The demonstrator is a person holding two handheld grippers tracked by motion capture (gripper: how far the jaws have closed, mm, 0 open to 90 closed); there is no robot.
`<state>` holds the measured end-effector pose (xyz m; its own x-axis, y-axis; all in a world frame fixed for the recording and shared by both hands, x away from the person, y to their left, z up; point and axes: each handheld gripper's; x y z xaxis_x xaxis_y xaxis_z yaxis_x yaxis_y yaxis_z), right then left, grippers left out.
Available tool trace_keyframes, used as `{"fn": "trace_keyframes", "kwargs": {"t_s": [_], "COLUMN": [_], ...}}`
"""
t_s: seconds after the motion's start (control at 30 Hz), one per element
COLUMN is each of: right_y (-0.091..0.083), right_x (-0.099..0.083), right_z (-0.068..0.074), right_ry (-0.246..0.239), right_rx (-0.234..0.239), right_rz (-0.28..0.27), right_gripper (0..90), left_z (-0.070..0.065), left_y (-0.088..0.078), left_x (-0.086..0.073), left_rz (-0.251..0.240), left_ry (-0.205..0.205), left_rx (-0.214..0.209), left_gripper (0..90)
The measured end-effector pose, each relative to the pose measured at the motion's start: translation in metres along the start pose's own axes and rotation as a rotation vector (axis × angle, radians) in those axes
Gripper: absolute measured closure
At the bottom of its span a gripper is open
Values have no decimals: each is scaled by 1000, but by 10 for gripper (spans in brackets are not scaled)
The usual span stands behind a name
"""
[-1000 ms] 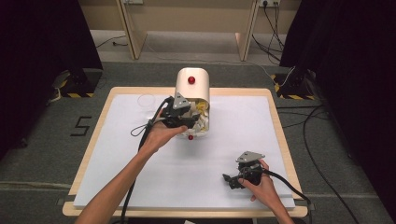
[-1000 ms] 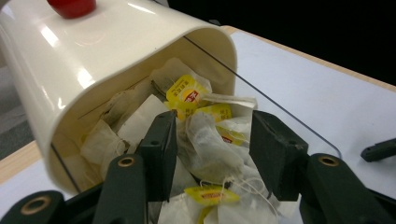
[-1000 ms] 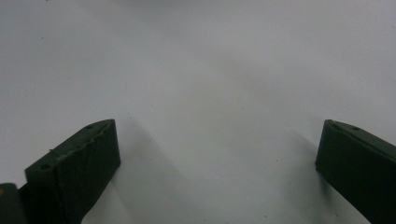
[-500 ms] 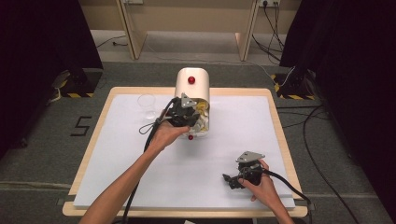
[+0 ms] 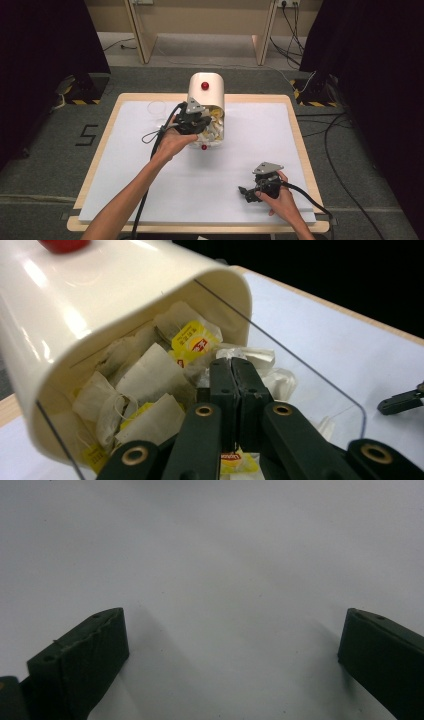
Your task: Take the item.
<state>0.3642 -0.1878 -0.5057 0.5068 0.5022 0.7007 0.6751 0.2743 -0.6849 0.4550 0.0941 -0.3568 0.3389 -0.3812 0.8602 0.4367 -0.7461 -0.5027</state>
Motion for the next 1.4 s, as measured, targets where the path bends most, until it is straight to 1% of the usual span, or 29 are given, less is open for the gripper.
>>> {"fn": "trace_keyframes", "kwargs": {"t_s": [0.07, 0.17, 0.23, 0.27, 0.33, 0.37, 0.4, 0.47, 0.5, 0.53, 0.67, 0.77, 0.8, 0.83, 0.87, 0.93, 1.1, 1.17, 1.2, 1.27, 1.33, 1.4], "right_y": [0, 0, 0, 0, 0, 0, 0, 0, 0, 0, 0, 0, 0, 0, 0, 0, 0, 0, 0, 0, 0, 0], "right_x": [0, 0, 0, 0, 0, 0, 0, 0, 0, 0, 0, 0, 0, 0, 0, 0, 0, 0, 0, 0, 0, 0], "right_z": [0, 0, 0, 0, 0, 0, 0, 0, 0, 0, 0, 0, 0, 0, 0, 0, 0, 0, 0, 0, 0, 0], "right_ry": [-1, 1, 0, 2, 2, 1, 1, 1, 1, 1, -1, -1, -1, -1, -2, -2, -2, -1, -1, -2, -1, -2], "right_rx": [0, 1, 0, 1, 1, 1, 1, 1, 1, 1, 1, 1, 1, 1, 1, 1, 1, 1, 1, 1, 1, 1], "right_rz": [0, 2, 1, 1, 1, 1, 1, 1, 1, 1, 3, 3, 3, 3, 3, 3, 3, 3, 3, 3, 3, 3], "right_gripper": [4, 4, 4, 4, 4, 4, 4, 4, 4, 4, 4, 4, 4, 4, 4, 4, 4, 4, 4, 4, 4, 4], "left_z": [-1, -2, -3, -4, -4, -4, -5, -6, -6, -8, -10, -9, -9, -6, -3, 0, 12, 18, 19, 24, 31, 41], "left_y": [-6, -13, -16, -22, -28, -28, -34, -37, -40, -48, -62, -71, -71, -76, -82, -87, -104, -111, -114, -120, -126, -129], "left_x": [2, 3, 4, 5, 8, 8, 11, 12, 14, 16, 20, 22, 22, 23, 23, 22, 17, 15, 14, 13, 12, 10], "left_rz": [-16, -42, -47, -68, -89, -89, -92, -99, -103, -108, -112, -130, -130, -138, -143, -146, -163, -179, -182, -188, -192, -203], "left_ry": [6, 4, 5, 1, -2, -2, 10, 14, 14, 28, 44, 33, 33, 28, 25, 23, -5, -22, -24, -26, -31, -54], "left_rx": [-4, -15, -23, -34, -42, -42, -41, -40, -45, -48, -52, -69, -69, -69, -64, -56, -29, -20, -14, 5, 37, 61], "left_gripper": [876, 876, 876, 876, 876, 876, 875, 876, 876, 876, 875, 875, 875, 875, 875, 875, 875, 875, 875, 875, 875, 875]}}
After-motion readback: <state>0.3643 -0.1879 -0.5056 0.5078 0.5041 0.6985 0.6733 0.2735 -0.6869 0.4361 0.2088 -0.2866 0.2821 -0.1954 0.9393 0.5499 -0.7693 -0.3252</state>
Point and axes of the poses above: each handheld gripper's, and its own axes: y roughly forward along the jaws, x roughly out of its top, z roughly to its left, and after that the axes turned 15 degrees about -x, right-handed
